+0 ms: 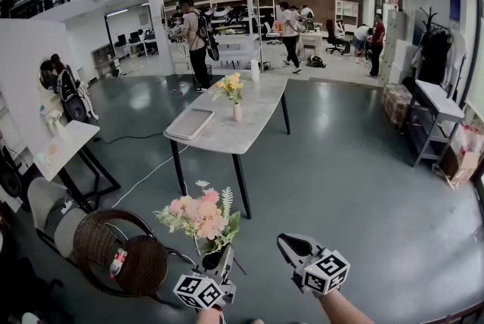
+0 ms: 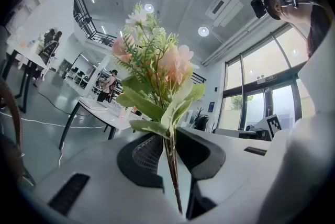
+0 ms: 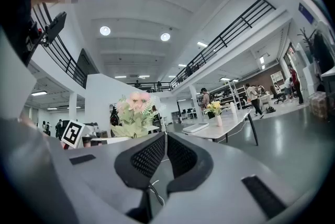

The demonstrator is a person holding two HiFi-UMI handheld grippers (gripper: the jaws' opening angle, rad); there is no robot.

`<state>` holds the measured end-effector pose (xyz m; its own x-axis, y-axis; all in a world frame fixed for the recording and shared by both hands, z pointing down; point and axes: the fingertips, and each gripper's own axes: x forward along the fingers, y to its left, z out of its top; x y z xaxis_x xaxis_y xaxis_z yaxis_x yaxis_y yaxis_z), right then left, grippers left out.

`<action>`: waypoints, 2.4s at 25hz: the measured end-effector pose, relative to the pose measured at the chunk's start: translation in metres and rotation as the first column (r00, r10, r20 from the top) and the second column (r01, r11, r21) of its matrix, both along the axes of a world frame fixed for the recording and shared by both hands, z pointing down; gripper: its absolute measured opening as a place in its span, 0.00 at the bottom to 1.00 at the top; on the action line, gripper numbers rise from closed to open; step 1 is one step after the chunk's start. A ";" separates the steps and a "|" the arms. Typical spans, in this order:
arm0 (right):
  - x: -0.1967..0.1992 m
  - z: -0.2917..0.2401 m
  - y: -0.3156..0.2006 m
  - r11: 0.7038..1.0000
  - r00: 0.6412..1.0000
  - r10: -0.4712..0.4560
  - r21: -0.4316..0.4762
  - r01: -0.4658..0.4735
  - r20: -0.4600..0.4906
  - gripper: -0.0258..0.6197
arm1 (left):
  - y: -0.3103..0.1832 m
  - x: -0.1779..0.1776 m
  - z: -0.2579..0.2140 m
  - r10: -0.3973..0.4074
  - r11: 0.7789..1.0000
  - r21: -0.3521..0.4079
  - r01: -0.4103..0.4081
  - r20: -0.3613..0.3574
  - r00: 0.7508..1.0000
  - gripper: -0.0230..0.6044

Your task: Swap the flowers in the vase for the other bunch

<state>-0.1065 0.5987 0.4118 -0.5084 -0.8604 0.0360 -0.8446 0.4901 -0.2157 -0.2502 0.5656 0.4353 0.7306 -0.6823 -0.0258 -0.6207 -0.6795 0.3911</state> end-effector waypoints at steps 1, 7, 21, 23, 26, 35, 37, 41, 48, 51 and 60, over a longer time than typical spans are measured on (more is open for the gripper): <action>0.001 0.001 -0.004 1.000 1.000 0.000 0.000 0.000 -0.004 0.09 | -0.003 0.001 0.000 -0.003 1.000 0.003 0.003 -0.001 1.000 0.17; 0.020 -0.003 -0.014 0.999 0.999 -0.033 0.008 0.033 -0.033 0.09 | -0.014 0.017 0.003 -0.049 0.999 0.000 0.049 -0.022 0.999 0.17; 0.068 0.000 -0.033 0.991 0.988 -0.129 0.018 0.131 -0.085 0.09 | -0.010 0.087 0.014 -0.135 0.991 0.006 0.135 0.000 0.991 0.17; 0.075 0.003 -0.049 0.991 0.988 -0.130 0.023 0.132 -0.084 0.09 | -0.025 0.093 0.013 -0.142 0.989 0.029 0.142 0.026 0.989 0.17; 0.085 0.011 -0.079 0.992 0.991 -0.122 0.011 0.123 -0.061 0.09 | -0.052 0.097 0.015 -0.152 0.987 0.061 0.148 0.072 0.986 0.17; 0.099 0.003 -0.202 0.998 0.997 -0.057 -0.003 0.057 -0.052 0.09 | -0.175 0.115 -0.005 -0.095 0.991 0.097 0.087 0.080 0.992 0.17; 0.095 0.004 -0.227 0.998 0.997 -0.055 -0.009 0.054 -0.055 0.09 | -0.199 0.117 -0.007 -0.076 0.993 0.097 0.069 0.074 0.994 0.17; 0.088 0.017 -0.270 0.999 0.997 -0.047 -0.029 0.046 -0.053 0.09 | -0.244 0.118 0.004 -0.044 0.996 0.081 0.038 0.073 0.996 0.17; 0.079 0.030 -0.316 0.998 0.998 -0.020 -0.065 0.016 -0.058 0.09 | -0.294 0.108 0.011 -0.023 0.998 0.056 0.019 0.066 0.998 0.17; 0.080 0.039 -0.324 0.996 0.998 -0.020 -0.084 0.016 -0.056 0.09 | -0.303 0.108 0.018 -0.024 0.999 0.040 0.022 0.055 0.998 0.17; 0.087 0.050 -0.372 0.994 1.000 -0.027 -0.111 0.025 -0.014 0.09 | -0.337 0.112 0.026 -0.049 0.999 0.021 0.048 0.053 0.997 0.17</action>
<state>-0.0194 0.2269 0.4617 -0.5289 -0.8373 0.1383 -0.8356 0.4854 -0.2570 -0.1383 0.2282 0.4609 0.6974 -0.7166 -0.0010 -0.6729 -0.6553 0.3432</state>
